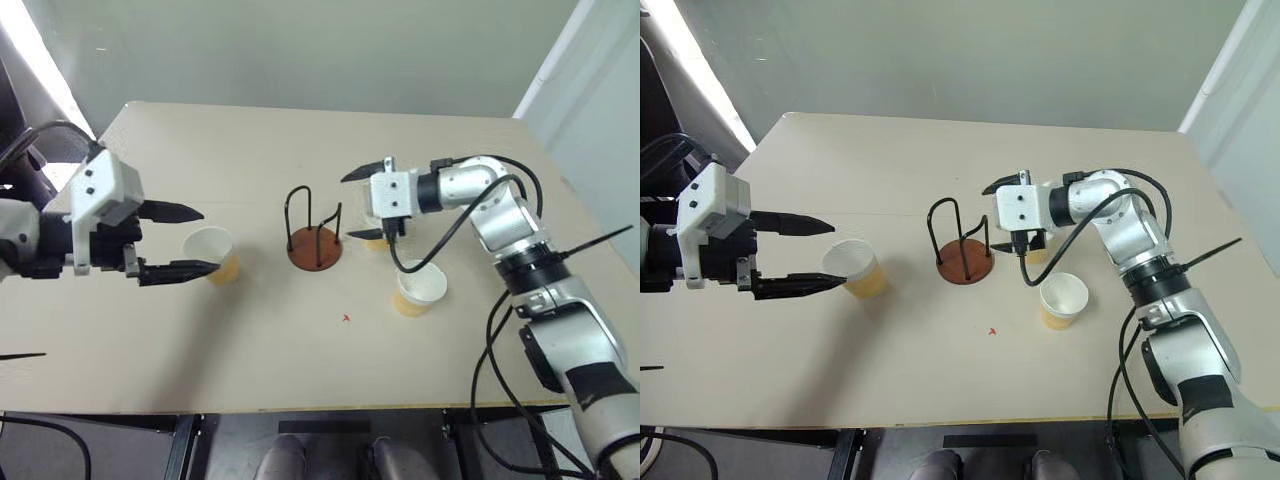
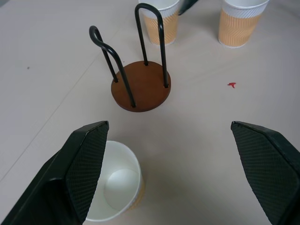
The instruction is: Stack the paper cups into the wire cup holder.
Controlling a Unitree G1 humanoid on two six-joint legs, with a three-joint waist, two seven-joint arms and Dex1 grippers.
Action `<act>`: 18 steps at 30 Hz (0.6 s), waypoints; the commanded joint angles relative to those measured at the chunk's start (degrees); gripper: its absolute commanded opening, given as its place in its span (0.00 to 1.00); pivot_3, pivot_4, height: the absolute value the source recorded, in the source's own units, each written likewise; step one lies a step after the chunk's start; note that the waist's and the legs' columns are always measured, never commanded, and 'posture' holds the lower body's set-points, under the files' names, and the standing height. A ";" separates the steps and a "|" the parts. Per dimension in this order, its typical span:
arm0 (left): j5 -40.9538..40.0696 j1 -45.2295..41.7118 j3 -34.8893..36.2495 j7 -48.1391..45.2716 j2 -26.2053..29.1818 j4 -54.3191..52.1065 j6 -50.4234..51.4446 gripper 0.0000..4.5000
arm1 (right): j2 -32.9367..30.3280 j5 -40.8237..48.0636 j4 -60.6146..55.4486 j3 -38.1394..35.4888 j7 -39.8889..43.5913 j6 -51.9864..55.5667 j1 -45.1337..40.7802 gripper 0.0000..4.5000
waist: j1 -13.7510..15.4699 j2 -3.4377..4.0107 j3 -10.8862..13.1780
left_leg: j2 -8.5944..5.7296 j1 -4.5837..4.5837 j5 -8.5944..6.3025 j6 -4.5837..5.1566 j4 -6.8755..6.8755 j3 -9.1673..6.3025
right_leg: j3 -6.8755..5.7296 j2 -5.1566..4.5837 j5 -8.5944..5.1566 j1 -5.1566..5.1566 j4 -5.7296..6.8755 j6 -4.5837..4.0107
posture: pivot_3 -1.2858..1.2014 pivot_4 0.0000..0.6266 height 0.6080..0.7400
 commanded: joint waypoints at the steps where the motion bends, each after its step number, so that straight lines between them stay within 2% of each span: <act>1: -0.67 0.43 3.21 0.88 0.59 -2.08 0.50 0.99 | 1.26 -1.90 2.69 0.50 -2.23 -2.93 -2.05 1.00 | 0.02 0.00 0.00 | 0.00 0.00 0.00 -0.01 -0.01 0.00 | 0.00 0.00 0.00 0.00 0.00 0.00 | 0.52 0.24 1.00; 11: -1.39 1.51 4.34 1.81 0.47 -3.47 1.46 0.99 | 4.15 -7.36 11.80 1.18 -8.33 -8.43 -5.32 1.00 | 0.11 0.00 0.00 | 0.01 -0.07 0.02 -0.11 -0.06 0.01 | 0.00 -0.01 0.03 -0.10 0.01 -0.07 | 0.52 0.24 1.00; 14: -1.43 1.76 4.66 1.86 0.52 -3.53 1.58 1.00 | 4.44 -7.63 12.95 0.97 -8.68 -9.40 -5.92 0.87 | 0.11 0.00 0.00 | 0.02 -0.09 0.01 -0.15 -0.07 0.01 | -0.01 -0.01 0.03 -0.12 0.01 -0.08 | 0.52 0.24 1.00; 18: -1.32 1.88 4.79 1.81 0.61 -3.27 1.40 1.00 | 4.69 -7.17 12.97 0.83 -7.88 -10.02 -5.88 0.56 | 0.11 0.00 0.00 | 0.02 -0.15 0.00 -0.20 -0.07 0.02 | -0.01 -0.01 0.03 -0.16 -0.01 -0.08 | 0.52 0.24 1.00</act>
